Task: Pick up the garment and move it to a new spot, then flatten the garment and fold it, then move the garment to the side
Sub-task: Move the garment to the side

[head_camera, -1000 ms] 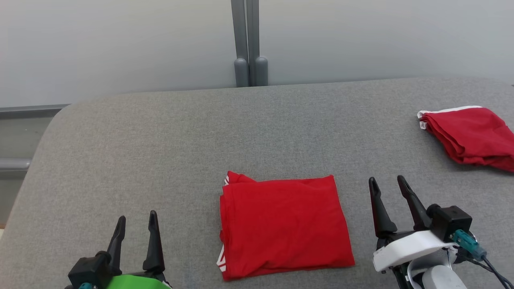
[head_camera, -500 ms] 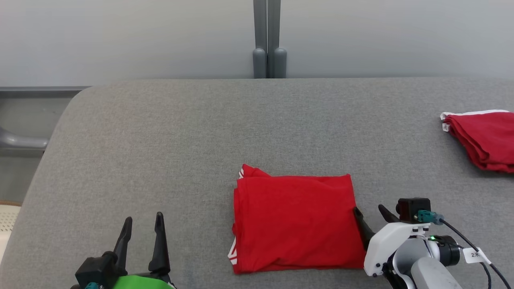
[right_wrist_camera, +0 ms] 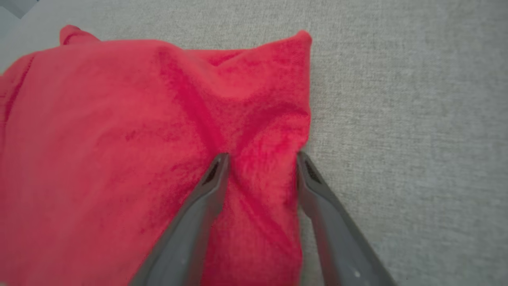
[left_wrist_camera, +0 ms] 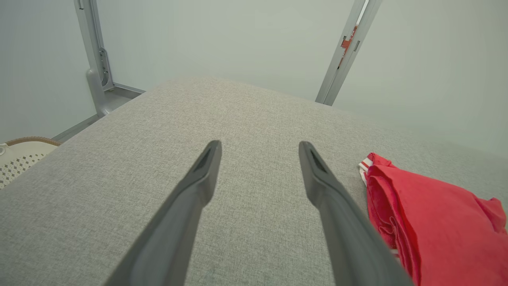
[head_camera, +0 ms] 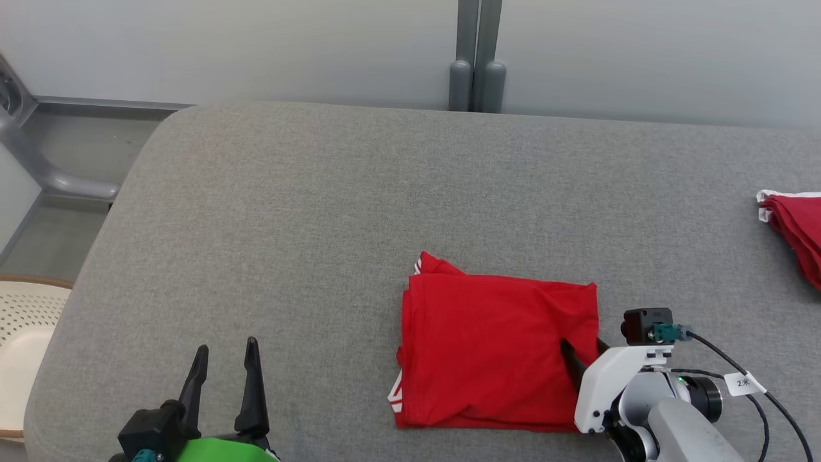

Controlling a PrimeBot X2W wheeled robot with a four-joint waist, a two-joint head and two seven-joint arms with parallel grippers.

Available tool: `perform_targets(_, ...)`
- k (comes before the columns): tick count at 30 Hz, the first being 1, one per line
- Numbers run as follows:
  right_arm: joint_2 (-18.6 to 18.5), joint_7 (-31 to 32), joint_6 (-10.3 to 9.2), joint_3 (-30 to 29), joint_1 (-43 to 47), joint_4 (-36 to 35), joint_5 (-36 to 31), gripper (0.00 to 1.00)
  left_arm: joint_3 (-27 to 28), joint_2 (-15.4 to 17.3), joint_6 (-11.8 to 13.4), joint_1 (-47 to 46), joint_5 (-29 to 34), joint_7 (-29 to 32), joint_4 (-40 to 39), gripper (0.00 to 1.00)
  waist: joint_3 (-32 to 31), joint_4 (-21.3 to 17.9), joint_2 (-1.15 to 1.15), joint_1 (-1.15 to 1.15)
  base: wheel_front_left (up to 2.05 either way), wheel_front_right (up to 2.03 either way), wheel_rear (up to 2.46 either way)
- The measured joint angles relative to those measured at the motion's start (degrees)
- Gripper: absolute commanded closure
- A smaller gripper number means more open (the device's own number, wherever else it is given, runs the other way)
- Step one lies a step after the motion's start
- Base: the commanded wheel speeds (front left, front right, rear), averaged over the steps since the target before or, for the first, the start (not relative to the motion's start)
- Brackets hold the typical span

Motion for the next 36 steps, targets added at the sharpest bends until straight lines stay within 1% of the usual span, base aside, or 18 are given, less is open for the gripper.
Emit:
perform_targets(1, 0.01, -0.07, 0.0, 0.37, -0.14, 0.2, 0.38, 0.73, 0.12, -0.02, 0.0, 0.01, 0.01, 0.0, 0.01, 0.0, -0.04, -0.07, 0.0, 0.0, 0.0, 0.0, 0.0)
perform_targets(3, 0.02, -0.62, 0.01, 1.37, -0.37, 0.51, 1.26, 1.0, 0.29, -0.05, -0.01, 0.05, 0.23, 0.0, 0.02, 0.0, -0.12, -0.43, 0.0, 0.0, 0.0, 0.0, 0.0)
perform_targets(8, -0.91, -3.42, 0.04, 2.27, -1.3, -0.01, 2.45, 1.0, 0.25, -0.22, -0.27, 0.23, 0.43, 0.0, -0.19, 0.0, -0.2, -2.11, 0.0, 0.0, 0.0, 0.0, 0.0)
perform_targets(12, -3.12, -5.08, 0.07, 2.04, -2.26, -1.96, 3.05, 1.0, 0.42, -0.34, -0.42, 0.36, 0.69, -0.01, -0.57, 0.0, -0.08, -4.39, 0.0, 0.0, 0.0, 0.0, 0.0)
perform_targets(16, -5.9, -5.72, 0.07, 1.14, -2.74, -4.15, 3.01, 1.0, 0.59, -0.51, -0.58, 0.33, 0.93, -0.01, -0.94, 0.0, 0.28, -7.6, 0.0, 0.0, 0.0, 0.0, 0.0)
perform_targets(21, -7.59, -5.79, 0.07, -0.81, -2.94, -6.88, 2.75, 1.0, 0.55, -0.65, -1.01, -0.28, 1.47, -0.02, -1.2, 0.0, 1.07, -12.9, 0.0, 0.0, 0.0, 0.0, 0.0)
perform_targets(25, -7.79, -5.89, 0.07, -2.09, -3.14, -8.44, 2.45, 1.0, 0.43, -0.51, -1.23, -1.89, 1.93, -0.02, -1.43, 0.0, 1.95, -17.35, 0.0, 0.0, 0.0, 0.0, 0.0)
perform_targets(31, -7.04, -6.14, 0.05, -3.37, -4.03, -10.27, 1.66, 1.0, 0.0, 0.16, -1.43, -4.34, 3.03, 0.27, -1.47, 0.0, 3.82, -24.24, 0.0, 0.0, 0.0, 0.0, 0.0)
perform_targets(36, -6.45, -6.39, 0.05, -3.8, -4.94, -10.87, 1.15, 1.0, -0.62, 0.29, -1.45, -5.3, 3.23, 0.34, -1.09, 0.0, 5.55, -28.21, 0.0, 0.0, 0.0, 0.0, 0.0)
